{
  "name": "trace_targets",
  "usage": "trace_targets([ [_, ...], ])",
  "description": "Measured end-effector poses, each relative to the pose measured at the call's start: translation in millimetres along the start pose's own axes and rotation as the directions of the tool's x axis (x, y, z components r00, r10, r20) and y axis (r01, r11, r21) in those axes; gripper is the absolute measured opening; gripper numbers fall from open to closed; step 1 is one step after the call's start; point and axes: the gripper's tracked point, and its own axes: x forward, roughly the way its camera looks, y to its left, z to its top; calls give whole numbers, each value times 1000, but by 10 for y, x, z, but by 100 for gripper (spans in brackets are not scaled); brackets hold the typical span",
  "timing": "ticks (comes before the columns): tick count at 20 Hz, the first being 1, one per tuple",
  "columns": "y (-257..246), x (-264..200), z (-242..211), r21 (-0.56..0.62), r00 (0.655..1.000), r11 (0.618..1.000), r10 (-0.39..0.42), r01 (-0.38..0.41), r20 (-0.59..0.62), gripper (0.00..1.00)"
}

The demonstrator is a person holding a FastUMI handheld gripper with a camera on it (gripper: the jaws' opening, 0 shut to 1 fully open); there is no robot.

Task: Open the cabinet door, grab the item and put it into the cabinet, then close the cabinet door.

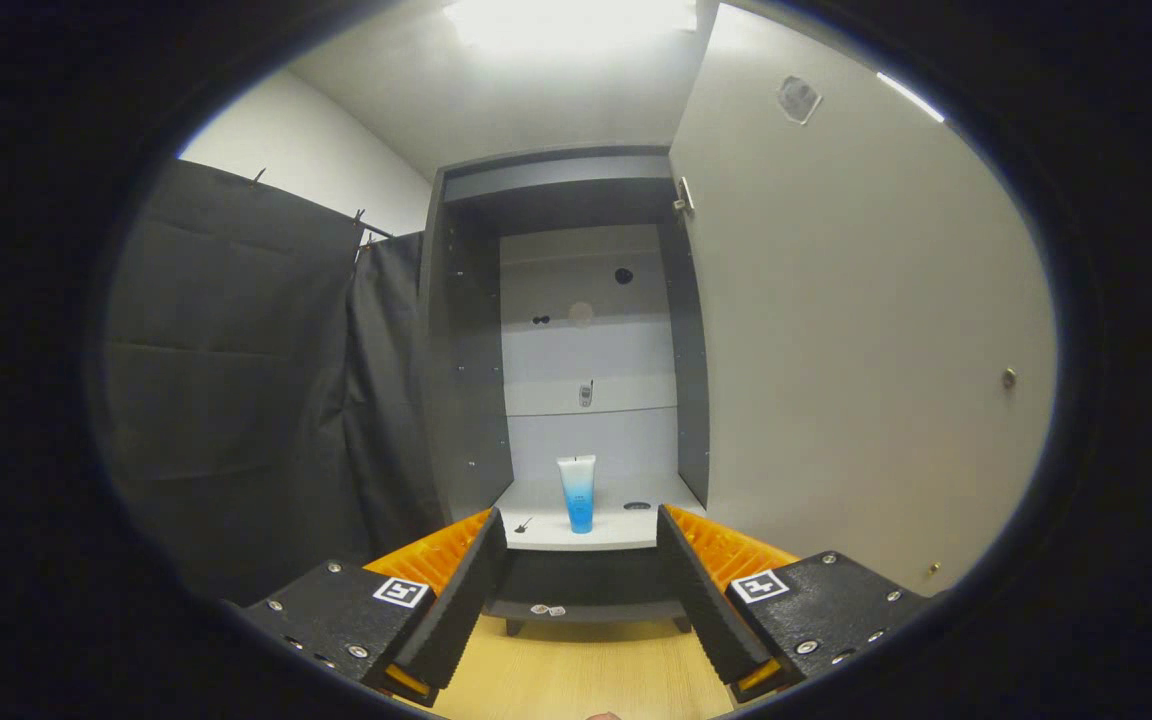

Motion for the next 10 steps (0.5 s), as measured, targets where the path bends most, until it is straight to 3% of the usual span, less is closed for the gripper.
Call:
trace_targets([
  [10, -161, -789, -238, 23, 999, 999, 37, -36, -31, 94],
])
